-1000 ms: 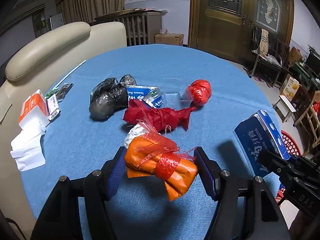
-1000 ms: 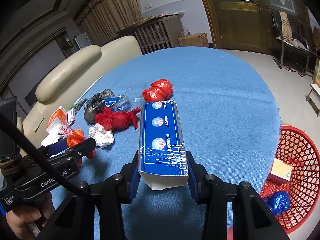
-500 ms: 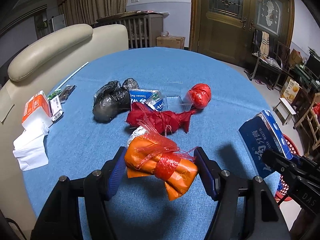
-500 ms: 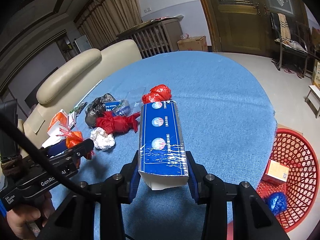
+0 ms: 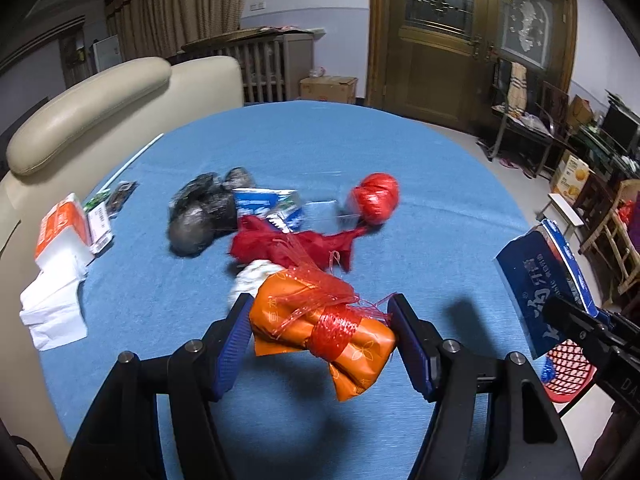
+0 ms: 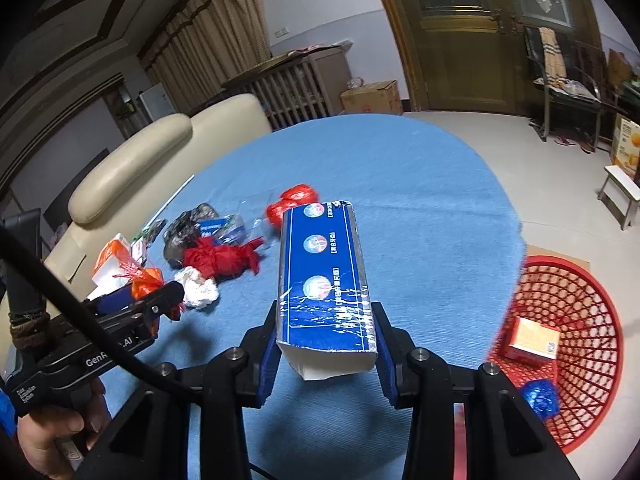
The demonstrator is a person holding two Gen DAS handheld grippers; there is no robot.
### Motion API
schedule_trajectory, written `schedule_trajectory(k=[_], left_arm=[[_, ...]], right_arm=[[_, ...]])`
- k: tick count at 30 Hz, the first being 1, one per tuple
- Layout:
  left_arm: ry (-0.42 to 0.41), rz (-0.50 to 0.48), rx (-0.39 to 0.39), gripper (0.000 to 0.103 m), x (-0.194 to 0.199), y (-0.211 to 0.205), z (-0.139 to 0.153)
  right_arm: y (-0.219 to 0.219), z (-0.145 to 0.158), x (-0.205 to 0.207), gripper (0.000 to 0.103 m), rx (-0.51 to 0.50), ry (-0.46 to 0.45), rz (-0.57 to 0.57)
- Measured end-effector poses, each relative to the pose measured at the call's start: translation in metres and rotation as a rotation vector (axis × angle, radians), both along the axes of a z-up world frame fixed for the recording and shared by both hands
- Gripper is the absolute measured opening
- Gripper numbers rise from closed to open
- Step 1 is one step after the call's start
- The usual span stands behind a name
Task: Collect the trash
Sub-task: 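Carry both items over the red basket and open both grippers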
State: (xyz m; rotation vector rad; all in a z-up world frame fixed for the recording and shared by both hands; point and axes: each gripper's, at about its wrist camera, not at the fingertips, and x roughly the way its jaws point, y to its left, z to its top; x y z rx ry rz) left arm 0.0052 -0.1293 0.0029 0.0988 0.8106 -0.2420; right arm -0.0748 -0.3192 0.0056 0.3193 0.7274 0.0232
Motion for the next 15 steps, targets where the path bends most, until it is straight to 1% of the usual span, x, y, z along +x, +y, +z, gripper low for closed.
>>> schedule_trajectory(k=[3,8,15], left_arm=[[-0.004,-0.037,-0.006,0.069,-0.001,-0.017,0.003],[-0.026,-0.122,-0.023,0.069,-0.005,-0.053,0.013],[-0.037,-0.239,-0.031,0.069,-0.015,-0.106,0.02]], right_arm=[[-0.017,0.004,-0.011,0.044,0.002,-0.009,-0.043],[-0.059,0.012,-0.036,0.044,-0.006,-0.03,-0.156],[-0.126,0.003,-0.069,0.044,-0.024,0.007,-0.332]])
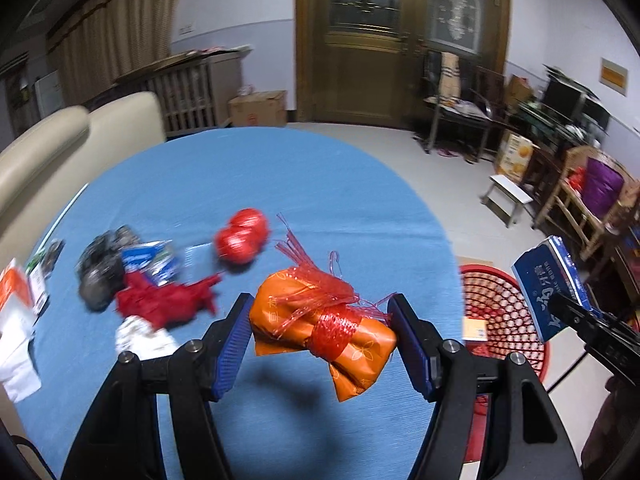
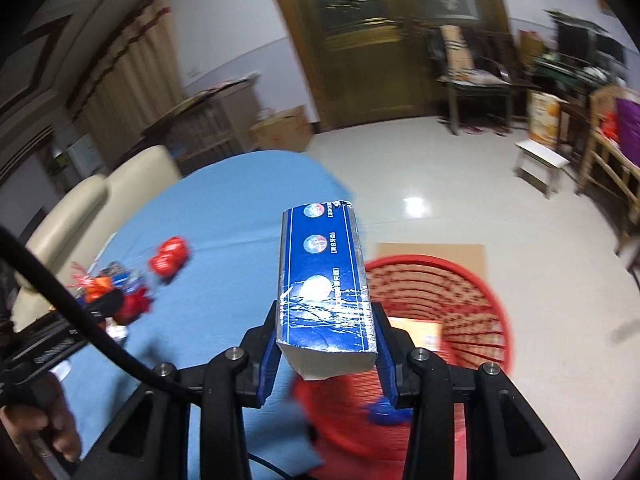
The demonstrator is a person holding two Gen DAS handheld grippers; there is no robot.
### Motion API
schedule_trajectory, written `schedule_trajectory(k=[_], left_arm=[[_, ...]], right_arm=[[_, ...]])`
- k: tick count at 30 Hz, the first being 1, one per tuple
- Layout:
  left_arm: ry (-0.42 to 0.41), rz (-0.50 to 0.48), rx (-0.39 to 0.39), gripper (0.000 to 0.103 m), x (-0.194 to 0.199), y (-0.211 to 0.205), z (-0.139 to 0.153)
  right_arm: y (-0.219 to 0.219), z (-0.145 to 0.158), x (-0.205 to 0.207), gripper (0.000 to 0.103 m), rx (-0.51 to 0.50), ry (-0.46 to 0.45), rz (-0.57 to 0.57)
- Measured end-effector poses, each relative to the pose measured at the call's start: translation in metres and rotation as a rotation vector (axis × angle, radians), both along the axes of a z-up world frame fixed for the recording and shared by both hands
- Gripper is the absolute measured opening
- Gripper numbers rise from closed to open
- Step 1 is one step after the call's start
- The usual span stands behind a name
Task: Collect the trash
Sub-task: 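Carry both items over the red basket and open both grippers, then move both grippers back toward the table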
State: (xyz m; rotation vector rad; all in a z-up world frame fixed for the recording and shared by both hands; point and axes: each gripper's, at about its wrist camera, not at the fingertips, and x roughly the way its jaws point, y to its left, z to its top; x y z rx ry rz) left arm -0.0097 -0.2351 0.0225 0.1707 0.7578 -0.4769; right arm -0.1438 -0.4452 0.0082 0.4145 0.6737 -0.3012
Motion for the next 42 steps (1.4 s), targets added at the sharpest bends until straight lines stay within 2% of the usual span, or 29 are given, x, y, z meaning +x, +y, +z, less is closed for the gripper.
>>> schedule_trajectory(k=[7,15,25,26,29,30,37,42], left_arm=[[0.004,-0.093,0.0,0.069,-0.008,-0.048,0.003],[0.03,-0.171,0.009,0.069,-0.017,-0.099,-0.001],[0.065,-0.232,0.041,0.069,-0.022,-0.133,-0.017],[0.068,-0.238,0.044,0.069,-0.023,-0.135,-0.018],[0.07,-0.258,0.06,0.069,-0.027,-0.143,-0.022],[0.071,-0.26,0.062,0.069,-0.026,-0.143,-0.022],[0.072,-0.275,0.064,0.069,-0.026,-0.151,-0.022],[0.116,-0.312,0.068,0.07,-0.025,-0.171,-0.03]], right_arm=[[-0.044,-0.011,-0.023,0.044,0.01,0.027,-0.104],[-0.06,-0.022,-0.022,0.044,0.027,0.045,-0.103],[-0.073,-0.04,-0.017,0.046,0.063,0.079,-0.118],[-0.073,-0.044,-0.018,0.05,0.071,0.09,-0.112],[-0.075,-0.05,-0.018,0.072,0.077,0.112,-0.116],[-0.076,-0.051,-0.02,0.074,0.079,0.111,-0.122],[-0.09,-0.032,-0.041,0.075,0.077,0.029,-0.202],[-0.105,-0.017,-0.059,0.075,0.083,-0.022,-0.269]])
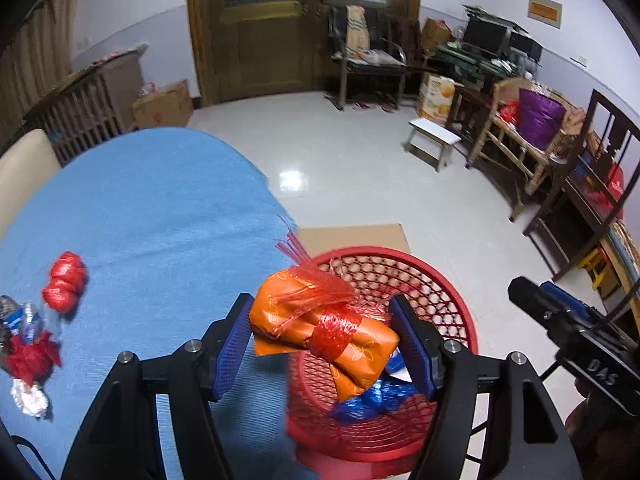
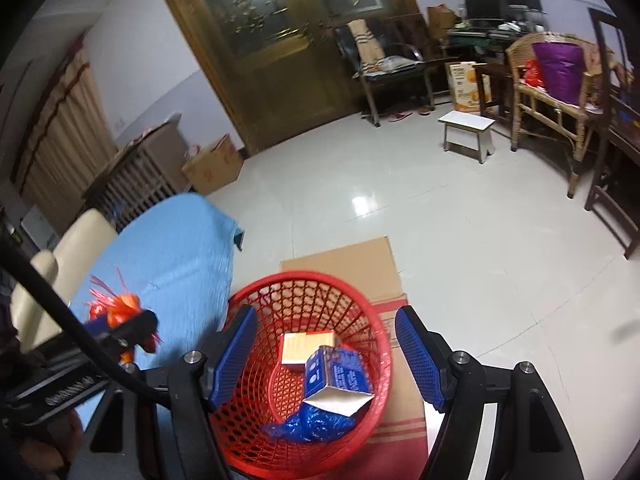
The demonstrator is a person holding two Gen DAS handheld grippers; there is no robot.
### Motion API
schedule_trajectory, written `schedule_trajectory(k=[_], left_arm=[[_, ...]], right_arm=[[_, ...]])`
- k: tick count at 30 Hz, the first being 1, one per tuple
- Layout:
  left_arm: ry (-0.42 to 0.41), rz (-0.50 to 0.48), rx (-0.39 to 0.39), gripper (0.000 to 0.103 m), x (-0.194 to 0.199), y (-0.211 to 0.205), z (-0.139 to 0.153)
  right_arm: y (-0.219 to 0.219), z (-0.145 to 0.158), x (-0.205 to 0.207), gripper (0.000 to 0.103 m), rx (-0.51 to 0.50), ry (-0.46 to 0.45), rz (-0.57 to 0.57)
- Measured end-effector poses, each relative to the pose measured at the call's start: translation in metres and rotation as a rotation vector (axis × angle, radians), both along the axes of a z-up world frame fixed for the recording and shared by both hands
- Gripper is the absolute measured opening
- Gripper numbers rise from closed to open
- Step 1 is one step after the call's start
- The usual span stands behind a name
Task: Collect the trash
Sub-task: 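Move both grippers back toward the table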
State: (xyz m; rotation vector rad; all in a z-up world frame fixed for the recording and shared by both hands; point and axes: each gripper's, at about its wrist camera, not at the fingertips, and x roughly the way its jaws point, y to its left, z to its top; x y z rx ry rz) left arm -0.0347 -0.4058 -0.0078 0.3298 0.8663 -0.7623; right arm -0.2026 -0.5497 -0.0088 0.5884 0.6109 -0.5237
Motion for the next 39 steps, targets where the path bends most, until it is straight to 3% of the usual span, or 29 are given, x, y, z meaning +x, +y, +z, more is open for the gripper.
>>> schedule_trajectory(k=[5,10,14,19,31,35,39], left_arm=[[0.062,-0.031,0.108,0.078,0.004,-0.015,-0.023],[0.106,0.006,0.057,0.08,0.017,0.002,-0.015],[0.061,0.036,0.009,0.08,0.021,0.029,0.003],[0.048,0.146,-0.04,0.08,0.033,0.099,0.013],[0.07,0.606,-0.102,0.08,0.06,0.315,-0.005],[0.099,0.695,-0.124,0.08,0.067,0.361,-0.019],[0.11,0.701,-0.135,0.08,0.071,0.374,-0.027]], right_arm=[[-0.005,0.005,-0.006,0.075,-0.003,-0.003,-0.019],[0.0,0.01,-0.006,0.075,-0.008,-0.011,-0.015],[0.007,0.015,0.0,0.075,-0.015,-0.02,0.001],[0.026,0.02,0.018,0.075,-0.024,-0.028,0.058],[0.148,0.025,0.096,0.075,-0.071,-0.002,0.38],[0.2,0.028,0.118,0.075,-0.093,0.013,0.502],[0.242,0.027,0.133,0.075,-0.113,0.034,0.6]])
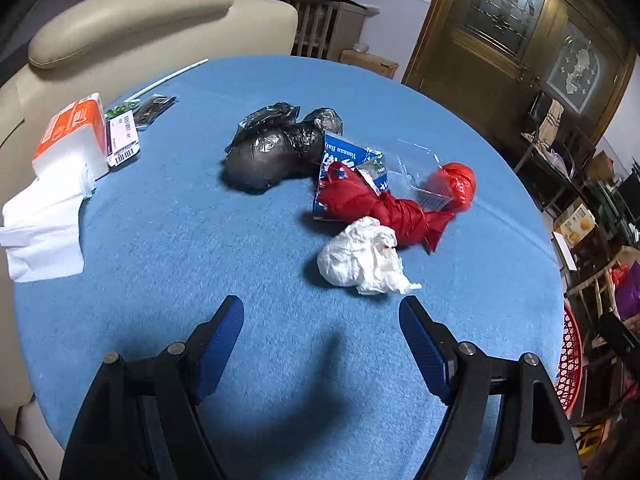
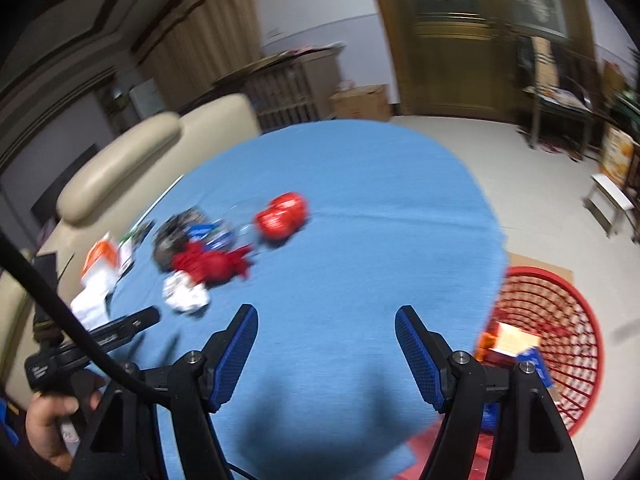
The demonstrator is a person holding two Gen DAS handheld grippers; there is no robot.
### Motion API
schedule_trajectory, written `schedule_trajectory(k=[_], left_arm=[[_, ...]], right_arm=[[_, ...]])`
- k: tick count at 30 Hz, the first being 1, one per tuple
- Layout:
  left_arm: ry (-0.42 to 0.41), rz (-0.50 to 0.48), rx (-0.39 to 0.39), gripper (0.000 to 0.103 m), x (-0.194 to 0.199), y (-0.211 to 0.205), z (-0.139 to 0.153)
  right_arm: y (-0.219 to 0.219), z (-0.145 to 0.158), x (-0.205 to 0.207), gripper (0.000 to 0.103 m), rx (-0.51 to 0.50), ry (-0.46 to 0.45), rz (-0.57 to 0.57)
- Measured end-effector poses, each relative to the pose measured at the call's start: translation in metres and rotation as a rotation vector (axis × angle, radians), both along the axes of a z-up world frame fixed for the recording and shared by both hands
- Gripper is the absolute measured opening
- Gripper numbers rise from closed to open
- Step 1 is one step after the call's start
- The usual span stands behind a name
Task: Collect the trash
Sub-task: 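Move both grippers back toward the table, then grasp the white crumpled tissue with the left gripper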
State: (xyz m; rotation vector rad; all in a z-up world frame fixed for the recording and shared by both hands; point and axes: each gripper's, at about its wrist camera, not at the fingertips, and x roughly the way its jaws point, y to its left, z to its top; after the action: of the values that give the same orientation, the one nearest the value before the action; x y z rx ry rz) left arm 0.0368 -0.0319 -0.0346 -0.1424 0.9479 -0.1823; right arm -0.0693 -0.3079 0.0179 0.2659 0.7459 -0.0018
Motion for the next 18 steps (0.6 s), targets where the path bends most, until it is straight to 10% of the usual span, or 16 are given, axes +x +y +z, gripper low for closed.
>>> schedule_trajectory(k=[14,16,18], left_arm=[[0.041,-0.109,0.086,0.081,0.057,-0.053,-0.026],[0.039,-0.105,0.078,0.047,0.059,-0.049,-0.028],[0.037,-0.11,0.066,0.046,0.057,-0.042,-0.027]], right_arm=[[0.007,-0.001,0.014,0.075,-0.016,0.035,-0.003],[0.005,-0.002,0.017,0.075,-0.01,0.04,-0.002],[0.007,-0.003,0.021,0.075,-0.01,0.043,0.01]])
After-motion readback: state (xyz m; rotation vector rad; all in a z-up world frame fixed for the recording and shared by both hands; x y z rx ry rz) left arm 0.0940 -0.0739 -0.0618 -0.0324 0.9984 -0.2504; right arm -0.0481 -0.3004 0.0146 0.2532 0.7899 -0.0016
